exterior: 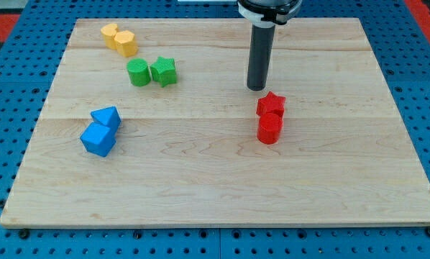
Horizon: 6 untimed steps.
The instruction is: Nudge the blue cube left a bit
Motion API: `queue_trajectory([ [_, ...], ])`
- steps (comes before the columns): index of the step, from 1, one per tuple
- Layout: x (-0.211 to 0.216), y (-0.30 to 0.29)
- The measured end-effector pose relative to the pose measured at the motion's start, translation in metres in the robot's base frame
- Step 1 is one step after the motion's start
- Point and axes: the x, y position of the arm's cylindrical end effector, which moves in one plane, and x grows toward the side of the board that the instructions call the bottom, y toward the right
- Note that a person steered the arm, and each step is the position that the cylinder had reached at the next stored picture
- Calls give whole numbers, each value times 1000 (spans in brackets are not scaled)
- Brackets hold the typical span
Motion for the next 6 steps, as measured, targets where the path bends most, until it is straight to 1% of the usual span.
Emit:
queue_trajectory([
  [2, 1, 6],
  [4, 0, -4],
  [5, 0, -13],
  [6, 0, -40],
])
